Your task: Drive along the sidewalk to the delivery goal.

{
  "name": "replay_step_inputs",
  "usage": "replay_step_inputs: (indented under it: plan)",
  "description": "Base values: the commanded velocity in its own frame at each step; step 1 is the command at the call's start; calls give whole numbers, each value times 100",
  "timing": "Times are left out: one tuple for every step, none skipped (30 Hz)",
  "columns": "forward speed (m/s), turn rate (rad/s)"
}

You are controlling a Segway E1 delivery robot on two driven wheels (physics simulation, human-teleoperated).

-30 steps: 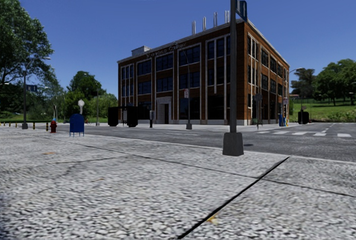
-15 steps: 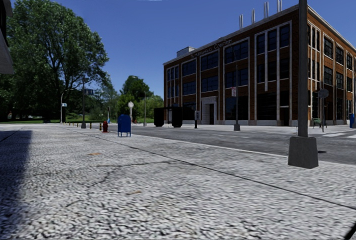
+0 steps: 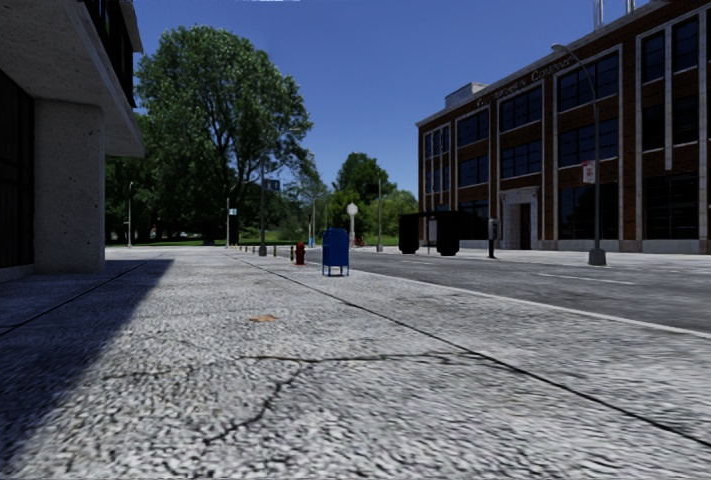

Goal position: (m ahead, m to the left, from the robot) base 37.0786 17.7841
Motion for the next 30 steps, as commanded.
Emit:
replay_step_inputs:
  plan:
    - [200, 59]
    - [200, 59]
    - [200, 59]
    - [200, 59]
    - [200, 59]
    - [200, 59]
    - [200, 59]
    - [200, 59]
    - [200, 59]
    - [200, 59]
    - [200, 59]
    - [200, 59]
    - [200, 59]
    - [200, 59]
    - [200, 59]
    - [200, 59]
    - [200, 59]
    - [200, 59]
    - [200, 59]
    - [200, 59]
    - [200, 59]
    - [200, 59]
    - [200, 59]
    - [200, 59]
    - [200, 59]
    - [200, 57]
    - [200, 51]
    - [200, 0]
    - [200, 0]
    - [200, 0]
